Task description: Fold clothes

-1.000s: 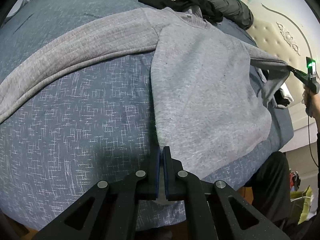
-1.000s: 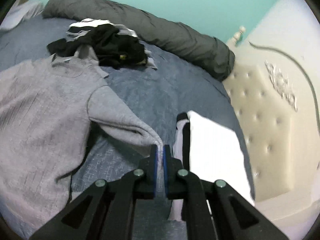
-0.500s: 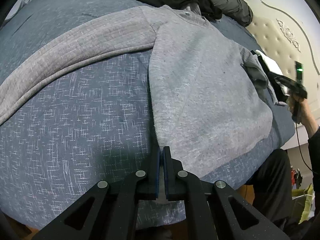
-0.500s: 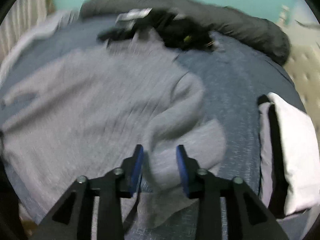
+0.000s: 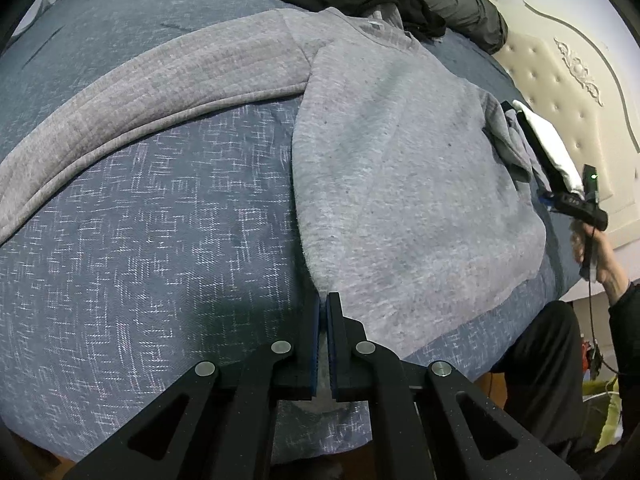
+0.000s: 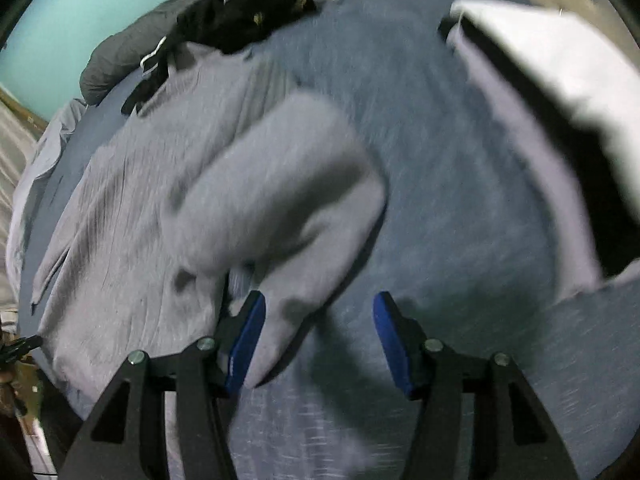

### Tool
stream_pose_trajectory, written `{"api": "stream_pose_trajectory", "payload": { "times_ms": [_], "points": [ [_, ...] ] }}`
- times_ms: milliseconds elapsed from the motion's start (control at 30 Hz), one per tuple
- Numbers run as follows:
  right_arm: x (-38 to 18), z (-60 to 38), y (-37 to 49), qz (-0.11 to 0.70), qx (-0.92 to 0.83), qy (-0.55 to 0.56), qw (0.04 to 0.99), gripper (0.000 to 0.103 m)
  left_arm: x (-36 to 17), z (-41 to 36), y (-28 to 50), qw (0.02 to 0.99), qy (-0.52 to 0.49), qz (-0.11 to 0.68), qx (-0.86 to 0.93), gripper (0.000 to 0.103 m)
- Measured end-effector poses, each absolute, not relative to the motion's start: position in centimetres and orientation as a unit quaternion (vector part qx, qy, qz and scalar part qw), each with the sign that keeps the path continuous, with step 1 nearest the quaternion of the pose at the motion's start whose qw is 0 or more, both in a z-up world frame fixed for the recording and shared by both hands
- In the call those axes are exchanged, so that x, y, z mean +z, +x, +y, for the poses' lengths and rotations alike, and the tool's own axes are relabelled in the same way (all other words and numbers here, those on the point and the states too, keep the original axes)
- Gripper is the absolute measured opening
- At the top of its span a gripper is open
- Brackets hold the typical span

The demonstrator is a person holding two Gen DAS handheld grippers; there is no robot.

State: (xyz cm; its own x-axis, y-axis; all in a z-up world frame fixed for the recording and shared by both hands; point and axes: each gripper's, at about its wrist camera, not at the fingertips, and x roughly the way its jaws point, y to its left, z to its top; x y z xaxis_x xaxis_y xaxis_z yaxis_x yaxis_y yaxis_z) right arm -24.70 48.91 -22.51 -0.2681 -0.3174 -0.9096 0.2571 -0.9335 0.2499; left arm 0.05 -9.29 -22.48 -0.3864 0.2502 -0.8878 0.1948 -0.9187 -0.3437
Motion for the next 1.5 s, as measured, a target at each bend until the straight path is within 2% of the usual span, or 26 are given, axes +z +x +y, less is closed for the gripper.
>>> {"api": "stream_pose_trajectory", "payload": {
  "times_ms": [200, 233, 267, 333, 433, 667, 833, 900, 967, 1100, 1167, 1233, 1367, 1500],
  "points": [
    [-24.6, 47.0, -23.6, 0.013, -0.776, 0.603, 0.187, 0.055, -22.0, -9.1, 0.2, 0.016, -0.551, -0.198, 0.81, 0.003],
    [-24.6, 46.9, -23.4, 0.015, -0.776, 0.601, 0.189, 0.04, -22.0, -9.1, 0.3, 0.016, -0.55, -0.198, 0.811, 0.003],
    [-24.4, 46.8, -23.3, 0.018, -0.777, 0.599, 0.192, 0.02, -22.0, -9.1, 0.3, 0.015, -0.55, -0.198, 0.811, 0.003],
    [-23.8, 46.8, -23.1, 0.026, -0.782, 0.592, 0.195, 0.009, -21.9, -9.0, 0.3, 0.016, -0.55, -0.198, 0.811, 0.003],
    [-20.9, 46.8, -22.7, 0.083, -0.807, 0.557, 0.179, 0.006, -21.7, -9.0, 0.3, 0.017, -0.548, -0.198, 0.812, 0.003],
    [-14.4, 47.7, -21.5, 0.259, -0.827, 0.483, 0.125, 0.006, -21.4, -9.0, 0.4, 0.021, -0.541, -0.202, 0.816, 0.003],
    [-16.0, 48.4, -19.3, 0.306, -0.797, 0.499, 0.146, 0.006, -21.4, -8.8, 0.5, 0.022, -0.539, -0.205, 0.817, 0.003],
    [-18.3, 47.5, -18.6, 0.295, -0.78, 0.52, 0.186, 0.007, -21.4, -8.8, 0.6, 0.022, -0.54, -0.205, 0.816, 0.003],
    [-20.4, 46.7, -18.0, 0.285, -0.761, 0.54, 0.221, 0.013, -21.4, -8.7, 0.6, 0.023, -0.54, -0.205, 0.816, 0.003],
    [-20.4, 47.7, -17.5, 0.234, -0.775, 0.538, 0.235, 0.021, -21.2, -8.7, 0.7, 0.024, -0.54, -0.204, 0.816, 0.003],
    [-18.8, 49.6, -17.9, 0.178, -0.8, 0.523, 0.233, 0.038, -21.1, -8.8, 0.9, 0.024, -0.539, -0.205, 0.817, 0.003],
    [-17.3, 51.7, -18.3, 0.126, -0.823, 0.506, 0.226, 0.047, -21.2, -8.9, 0.9, 0.022, -0.539, -0.205, 0.817, 0.003],
    [-15.5, 55.0, -19.8, 0.035, -0.85, 0.489, 0.192, 0.047, -21.3, -9.0, 1.0, 0.02, -0.539, -0.209, 0.816, 0.003],
    [-17.4, 57.0, -20.9, -0.014, -0.844, 0.519, 0.133, 0.047, -21.2, -9.0, 1.1, 0.019, -0.539, -0.208, 0.816, 0.003]
  ]
}}
